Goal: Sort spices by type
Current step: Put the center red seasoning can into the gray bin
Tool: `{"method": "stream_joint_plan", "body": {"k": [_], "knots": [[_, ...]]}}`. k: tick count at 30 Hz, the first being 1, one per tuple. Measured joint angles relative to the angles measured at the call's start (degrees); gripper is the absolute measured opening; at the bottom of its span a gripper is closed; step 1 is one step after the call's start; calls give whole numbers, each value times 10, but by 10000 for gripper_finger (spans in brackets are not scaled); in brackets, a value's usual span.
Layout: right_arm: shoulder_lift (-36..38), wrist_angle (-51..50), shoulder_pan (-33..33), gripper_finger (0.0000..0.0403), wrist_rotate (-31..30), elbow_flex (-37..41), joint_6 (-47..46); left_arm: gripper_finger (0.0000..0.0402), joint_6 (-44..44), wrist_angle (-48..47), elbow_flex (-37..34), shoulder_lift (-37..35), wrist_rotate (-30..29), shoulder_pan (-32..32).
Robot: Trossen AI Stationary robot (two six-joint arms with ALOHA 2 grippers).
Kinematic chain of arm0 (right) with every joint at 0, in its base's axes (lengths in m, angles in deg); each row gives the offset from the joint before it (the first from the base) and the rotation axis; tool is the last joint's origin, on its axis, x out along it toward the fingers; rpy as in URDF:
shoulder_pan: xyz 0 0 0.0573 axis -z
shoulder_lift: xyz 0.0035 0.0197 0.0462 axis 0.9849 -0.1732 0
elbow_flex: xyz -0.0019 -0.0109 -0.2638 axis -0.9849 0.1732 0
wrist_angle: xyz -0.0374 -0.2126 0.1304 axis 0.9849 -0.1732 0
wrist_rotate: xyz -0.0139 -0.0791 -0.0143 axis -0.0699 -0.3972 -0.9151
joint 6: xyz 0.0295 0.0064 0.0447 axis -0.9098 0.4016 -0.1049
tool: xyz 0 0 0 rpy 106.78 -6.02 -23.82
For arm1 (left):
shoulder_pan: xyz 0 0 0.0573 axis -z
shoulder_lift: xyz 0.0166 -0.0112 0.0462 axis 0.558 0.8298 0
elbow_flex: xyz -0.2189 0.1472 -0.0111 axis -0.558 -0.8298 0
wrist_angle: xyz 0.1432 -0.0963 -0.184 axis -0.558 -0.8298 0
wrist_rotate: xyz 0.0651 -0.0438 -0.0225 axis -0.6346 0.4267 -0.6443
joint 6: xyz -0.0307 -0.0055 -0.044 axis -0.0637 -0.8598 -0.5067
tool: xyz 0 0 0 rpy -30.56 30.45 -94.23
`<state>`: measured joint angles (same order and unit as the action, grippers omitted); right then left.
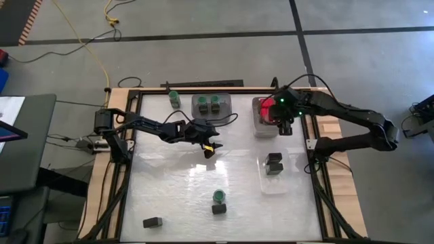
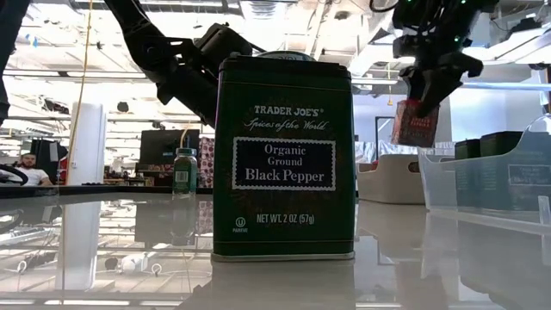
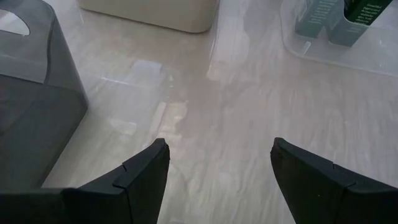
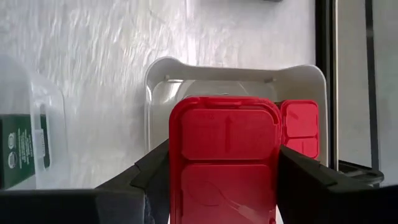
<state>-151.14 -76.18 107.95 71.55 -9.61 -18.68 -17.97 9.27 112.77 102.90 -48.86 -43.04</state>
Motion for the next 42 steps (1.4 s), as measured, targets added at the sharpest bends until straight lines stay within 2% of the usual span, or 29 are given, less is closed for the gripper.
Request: {"method": "stream_joint_plan", "body": {"k": [8,28,42], "knots": [[-24,-2,0,240,7,2,-15,267,0,0,0,0,0,0],[-176,4,5,240,9,2,0,267,0,0,0,0,0,0],[-185,53,49,240,63,42,29,267,0,0,0,0,0,0]]}}
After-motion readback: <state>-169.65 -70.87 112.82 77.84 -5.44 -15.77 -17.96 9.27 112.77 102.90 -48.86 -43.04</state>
